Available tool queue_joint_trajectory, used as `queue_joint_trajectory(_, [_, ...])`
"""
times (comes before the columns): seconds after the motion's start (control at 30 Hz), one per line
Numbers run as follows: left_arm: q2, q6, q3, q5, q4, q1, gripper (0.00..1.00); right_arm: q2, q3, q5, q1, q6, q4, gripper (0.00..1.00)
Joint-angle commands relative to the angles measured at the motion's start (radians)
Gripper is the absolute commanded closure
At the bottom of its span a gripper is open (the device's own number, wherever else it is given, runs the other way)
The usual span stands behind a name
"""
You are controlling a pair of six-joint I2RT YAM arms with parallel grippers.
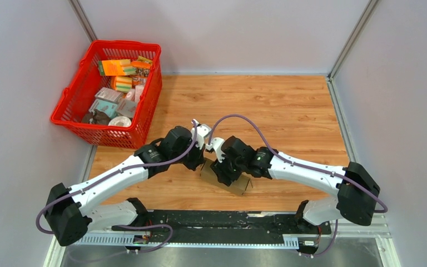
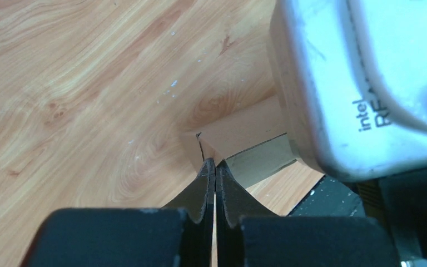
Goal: Fold the paper box
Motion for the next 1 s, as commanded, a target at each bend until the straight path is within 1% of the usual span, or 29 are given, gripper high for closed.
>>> queue_joint_trajectory(0.0, [-0.022, -0.081, 0.068, 0.077, 0.003, -0.003, 1.0, -0.027, -0.023, 0.045, 0.007, 0.005, 0.02, 0.57])
queue_joint_trajectory(0.17, [-0.008, -0.189, 0.085, 0.089, -0.014, -0.003, 1.0, 0.006, -0.016, 0.092, 0.035, 0.003, 0.008, 0.57])
queue_joint_trajectory(0.2, [0.002, -0.201, 0.089, 0.106, -0.013, -0.003, 1.0, 0.014, -0.008, 0.143, 0.043, 0.005, 0.006, 0.57])
queue_joint_trajectory(0.3, [0.018, -0.253, 0.08, 0.123, 0.002, -0.003, 1.0, 0.023, -0.008, 0.177, 0.052, 0.02, 0.017, 0.55])
queue_joint_trajectory(0.53, [0.004, -0.348, 0.057, 0.159, 0.041, -0.003, 1.0, 0.026, -0.02, 0.22, 0.06, 0.054, 0.045, 0.53])
queue_joint_trajectory(0.6, [0.003, -0.348, 0.055, 0.152, 0.032, -0.003, 1.0, 0.031, -0.022, 0.223, 0.061, 0.049, 0.049, 0.53])
queue_joint_trajectory(0.73, [0.001, -0.298, 0.048, 0.107, -0.022, -0.003, 1.0, 0.023, -0.028, 0.217, 0.061, 0.046, 0.052, 0.52])
queue_joint_trajectory(0.87, [-0.014, -0.247, -0.006, 0.072, -0.027, -0.003, 1.0, 0.005, -0.049, 0.183, 0.06, 0.034, 0.074, 0.51])
queue_joint_trajectory(0.97, [-0.028, -0.2, -0.044, 0.051, -0.028, -0.003, 1.0, 0.008, -0.052, 0.186, 0.058, 0.025, 0.078, 0.51])
